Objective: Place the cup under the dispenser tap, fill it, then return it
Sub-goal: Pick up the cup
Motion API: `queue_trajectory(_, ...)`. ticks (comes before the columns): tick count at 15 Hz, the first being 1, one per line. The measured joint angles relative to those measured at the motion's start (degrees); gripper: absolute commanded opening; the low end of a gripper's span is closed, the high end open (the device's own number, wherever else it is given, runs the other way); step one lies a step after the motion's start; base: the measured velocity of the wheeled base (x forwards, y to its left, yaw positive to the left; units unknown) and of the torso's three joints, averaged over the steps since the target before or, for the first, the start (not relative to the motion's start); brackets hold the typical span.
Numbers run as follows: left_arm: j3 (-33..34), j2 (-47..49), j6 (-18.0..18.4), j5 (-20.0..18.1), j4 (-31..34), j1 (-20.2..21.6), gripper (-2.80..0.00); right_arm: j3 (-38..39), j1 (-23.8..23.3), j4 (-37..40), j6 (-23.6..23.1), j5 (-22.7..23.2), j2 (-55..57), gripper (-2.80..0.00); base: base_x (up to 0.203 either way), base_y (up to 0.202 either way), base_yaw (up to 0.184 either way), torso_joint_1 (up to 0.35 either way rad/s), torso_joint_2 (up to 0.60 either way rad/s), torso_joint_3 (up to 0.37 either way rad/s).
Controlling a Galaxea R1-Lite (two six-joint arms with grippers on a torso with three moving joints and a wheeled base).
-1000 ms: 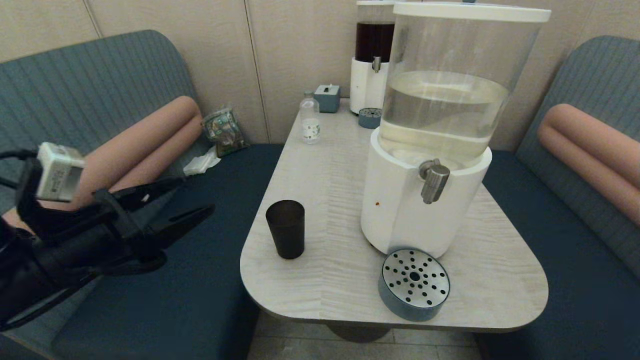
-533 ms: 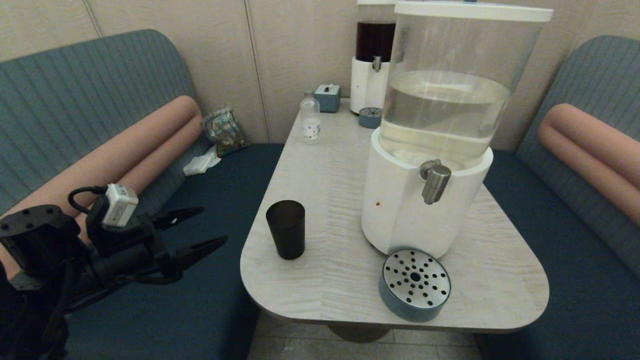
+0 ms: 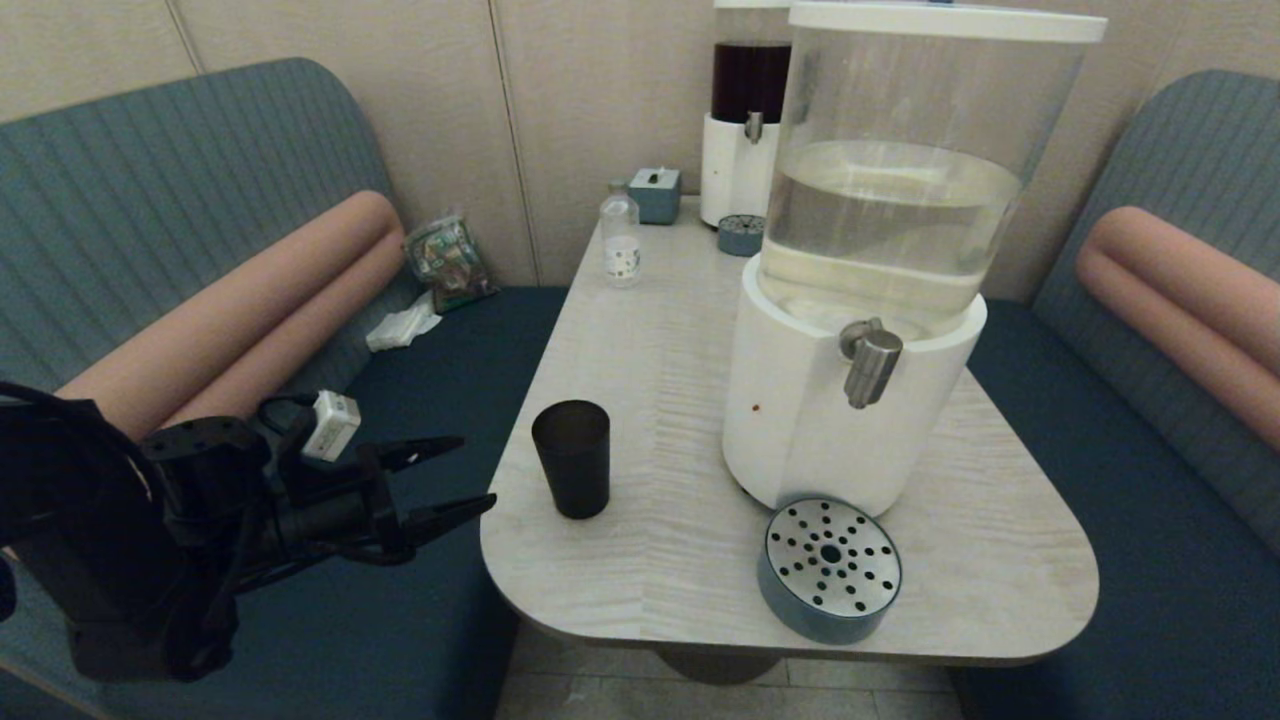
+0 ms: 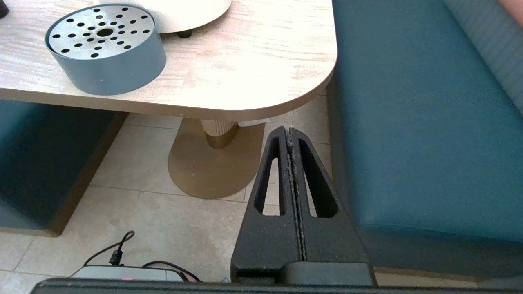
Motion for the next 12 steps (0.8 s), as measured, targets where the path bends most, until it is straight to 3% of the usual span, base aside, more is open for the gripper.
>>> queue_trajectory(6,-5.3,4.7,-2.5,0.7,0.0,-7.0,0.0,0.0,0.0,0.0,0.0,0.0,0.0,-2.8,0.0,0.0,0.0,0.0,0.0,0.0)
queue_trajectory(12,-13.6,8.5,-4.3,4.3,0.0,-10.7,0.0,0.0,0.0,0.0,0.0,0.0,0.0,-2.8,0.0,0.0,0.0,0.0,0.0,0.0)
